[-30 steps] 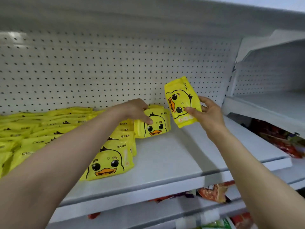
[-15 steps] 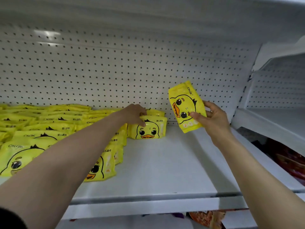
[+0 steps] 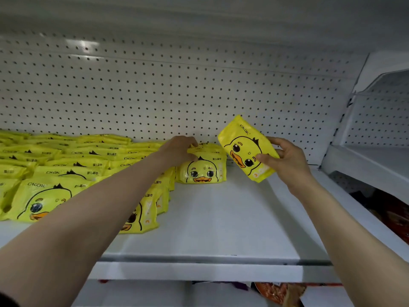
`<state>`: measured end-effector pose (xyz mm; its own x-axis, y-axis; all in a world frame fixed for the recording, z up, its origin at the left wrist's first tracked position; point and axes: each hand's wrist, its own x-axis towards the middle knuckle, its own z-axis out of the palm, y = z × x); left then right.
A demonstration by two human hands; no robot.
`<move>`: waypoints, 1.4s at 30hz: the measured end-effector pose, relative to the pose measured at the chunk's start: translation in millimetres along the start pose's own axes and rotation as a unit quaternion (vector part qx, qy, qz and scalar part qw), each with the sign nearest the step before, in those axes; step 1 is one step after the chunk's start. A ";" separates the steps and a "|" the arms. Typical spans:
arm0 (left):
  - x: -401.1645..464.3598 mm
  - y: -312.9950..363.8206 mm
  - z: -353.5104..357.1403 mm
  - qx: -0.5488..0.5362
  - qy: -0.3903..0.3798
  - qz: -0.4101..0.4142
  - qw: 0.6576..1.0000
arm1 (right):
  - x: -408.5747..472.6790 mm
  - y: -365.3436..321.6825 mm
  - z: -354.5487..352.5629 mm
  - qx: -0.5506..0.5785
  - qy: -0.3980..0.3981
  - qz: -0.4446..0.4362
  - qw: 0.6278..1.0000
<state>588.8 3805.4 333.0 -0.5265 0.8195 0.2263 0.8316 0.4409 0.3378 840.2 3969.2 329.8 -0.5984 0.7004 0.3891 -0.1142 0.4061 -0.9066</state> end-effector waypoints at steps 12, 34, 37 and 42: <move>-66.1 -37.0 -17.5 -0.011 -0.001 -0.042 0.999 | 31.9 3.4 60.8 -0.180 -0.241 0.014 0.953; -70.4 -45.2 -5.3 0.034 0.021 -0.038 0.998 | 25.4 28.3 104.0 -0.429 -0.194 -0.117 0.874; -70.6 -42.4 -7.4 0.036 0.014 -0.042 0.998 | 22.4 25.3 105.0 -0.460 -0.188 -0.132 0.858; -75.8 -31.9 -12.9 0.044 0.003 -0.063 0.997 | 17.6 20.7 109.3 -0.517 -0.180 -0.167 0.820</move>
<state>599.8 3724.5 316.9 -0.6280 0.7540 0.1926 0.7714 0.5704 0.2822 740.6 3925.8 300.1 -0.8872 0.3059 0.3453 0.3032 0.9508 -0.0632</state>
